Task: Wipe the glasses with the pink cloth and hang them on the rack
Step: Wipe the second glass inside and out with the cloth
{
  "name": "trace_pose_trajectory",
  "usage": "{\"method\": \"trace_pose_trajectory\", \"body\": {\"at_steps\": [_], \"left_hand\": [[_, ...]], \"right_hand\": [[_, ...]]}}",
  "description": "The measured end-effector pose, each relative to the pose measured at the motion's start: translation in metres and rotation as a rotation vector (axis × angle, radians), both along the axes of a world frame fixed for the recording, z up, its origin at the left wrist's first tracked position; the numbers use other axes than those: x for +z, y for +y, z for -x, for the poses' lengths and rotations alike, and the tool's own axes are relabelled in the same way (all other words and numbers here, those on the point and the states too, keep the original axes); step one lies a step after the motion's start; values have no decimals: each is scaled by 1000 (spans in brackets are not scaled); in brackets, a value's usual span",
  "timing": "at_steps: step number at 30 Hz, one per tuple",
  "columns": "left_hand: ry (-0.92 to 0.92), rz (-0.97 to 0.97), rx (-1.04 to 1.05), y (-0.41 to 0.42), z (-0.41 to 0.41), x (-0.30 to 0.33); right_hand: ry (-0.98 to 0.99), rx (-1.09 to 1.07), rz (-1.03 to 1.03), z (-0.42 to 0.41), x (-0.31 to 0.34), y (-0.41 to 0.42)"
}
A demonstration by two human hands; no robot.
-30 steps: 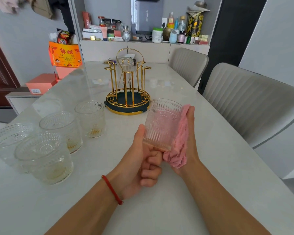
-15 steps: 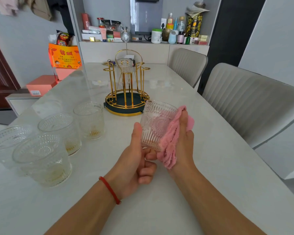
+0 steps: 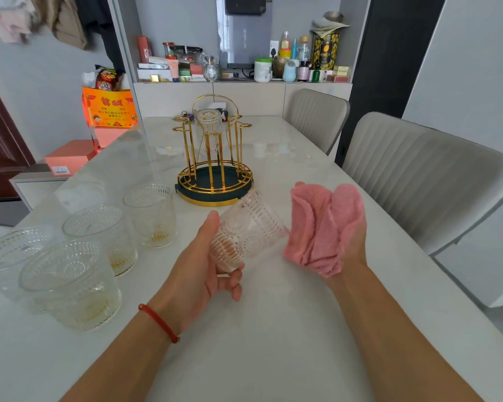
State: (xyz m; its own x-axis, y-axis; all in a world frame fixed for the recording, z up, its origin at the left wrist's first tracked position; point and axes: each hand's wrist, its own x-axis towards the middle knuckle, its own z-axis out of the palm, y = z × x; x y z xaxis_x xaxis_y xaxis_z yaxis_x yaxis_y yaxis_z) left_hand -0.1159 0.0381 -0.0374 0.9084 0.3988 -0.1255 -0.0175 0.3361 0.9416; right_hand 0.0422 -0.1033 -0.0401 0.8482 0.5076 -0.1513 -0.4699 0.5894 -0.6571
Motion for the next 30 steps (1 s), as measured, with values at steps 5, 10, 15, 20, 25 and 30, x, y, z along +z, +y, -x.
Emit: {"method": "trace_pose_trajectory", "body": {"at_steps": [5, 10, 15, 20, 25, 30], "left_hand": [[0, 20, 35, -2, 2, 0], [-44, 69, 11, 4, 2, -1], [46, -10, 31, -2, 0, -1], [93, 88, 109, -1, 1, -6], [91, 168, 209, 6, 3, -6], [103, 98, 263, 4, 3, -3]], "right_hand": [[-83, 11, 99, -6, 9, -2], [-140, 53, 304, -5, 17, -4], [-237, 59, 236, 10, 22, 3], [-613, 170, 268, 38, 22, 11], [-1057, 183, 488, 49, 11, 22], [-1097, 38, 539, 61, 9, 15]]}}
